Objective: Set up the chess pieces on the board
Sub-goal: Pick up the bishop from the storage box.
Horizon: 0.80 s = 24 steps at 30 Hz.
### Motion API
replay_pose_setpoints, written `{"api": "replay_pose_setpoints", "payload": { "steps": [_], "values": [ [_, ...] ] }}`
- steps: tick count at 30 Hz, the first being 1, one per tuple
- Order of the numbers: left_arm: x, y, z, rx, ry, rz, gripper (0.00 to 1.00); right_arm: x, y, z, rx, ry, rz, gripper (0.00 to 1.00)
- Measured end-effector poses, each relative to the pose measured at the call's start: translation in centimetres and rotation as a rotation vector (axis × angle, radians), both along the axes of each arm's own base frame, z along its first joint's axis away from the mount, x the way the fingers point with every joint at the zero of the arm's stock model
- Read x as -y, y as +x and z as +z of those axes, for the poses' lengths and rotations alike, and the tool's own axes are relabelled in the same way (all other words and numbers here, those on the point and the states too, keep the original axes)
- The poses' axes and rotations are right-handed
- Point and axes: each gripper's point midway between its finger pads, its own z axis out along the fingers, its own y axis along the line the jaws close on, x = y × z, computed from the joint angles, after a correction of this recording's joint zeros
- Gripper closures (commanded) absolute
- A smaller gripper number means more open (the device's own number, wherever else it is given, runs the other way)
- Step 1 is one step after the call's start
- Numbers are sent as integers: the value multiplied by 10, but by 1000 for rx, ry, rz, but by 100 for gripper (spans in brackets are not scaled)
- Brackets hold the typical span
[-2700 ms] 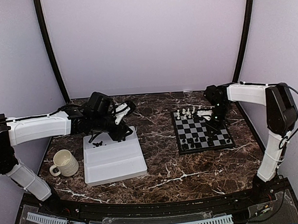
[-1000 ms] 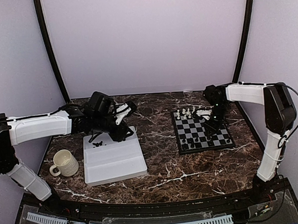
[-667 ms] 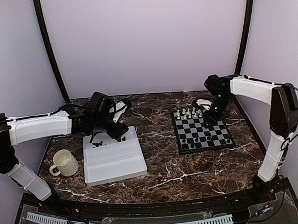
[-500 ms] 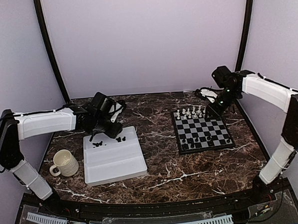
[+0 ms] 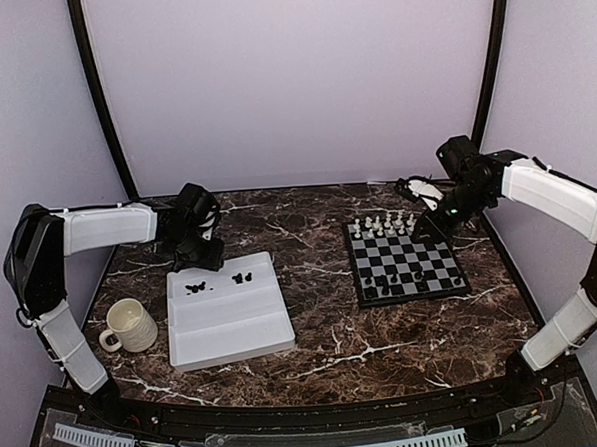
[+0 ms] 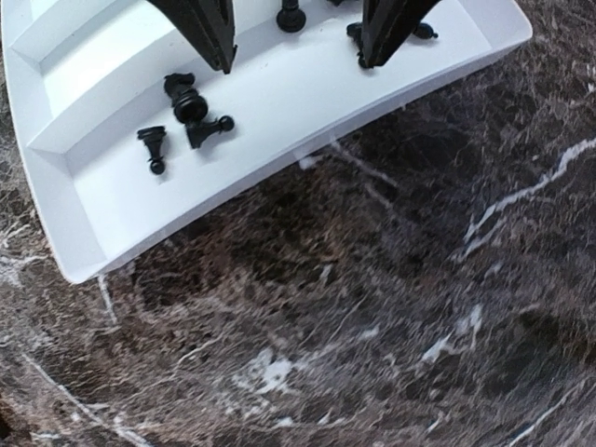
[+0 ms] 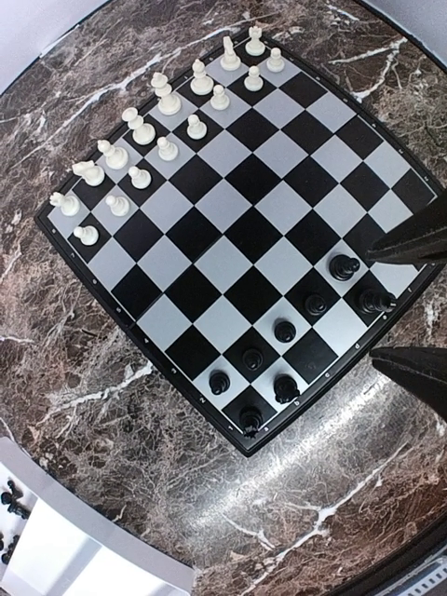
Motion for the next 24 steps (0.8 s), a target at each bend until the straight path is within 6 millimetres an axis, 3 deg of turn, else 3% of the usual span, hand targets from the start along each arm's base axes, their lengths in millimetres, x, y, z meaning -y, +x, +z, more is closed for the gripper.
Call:
{"api": "replay_pose_setpoints", "payload": {
  "steps": [12,17,24],
  "values": [
    [-72,-33,-30,-205,70,270,51,-4,-7,-6,-16,21,26,68],
    [-71,-46,-42,-260,13,369,55,-6,-6,-6,-12,35,35,68],
    [-62,-47,-57,-300,-54,450,60,-8,-10,-12,-24,47,48,68]
  ]
}}
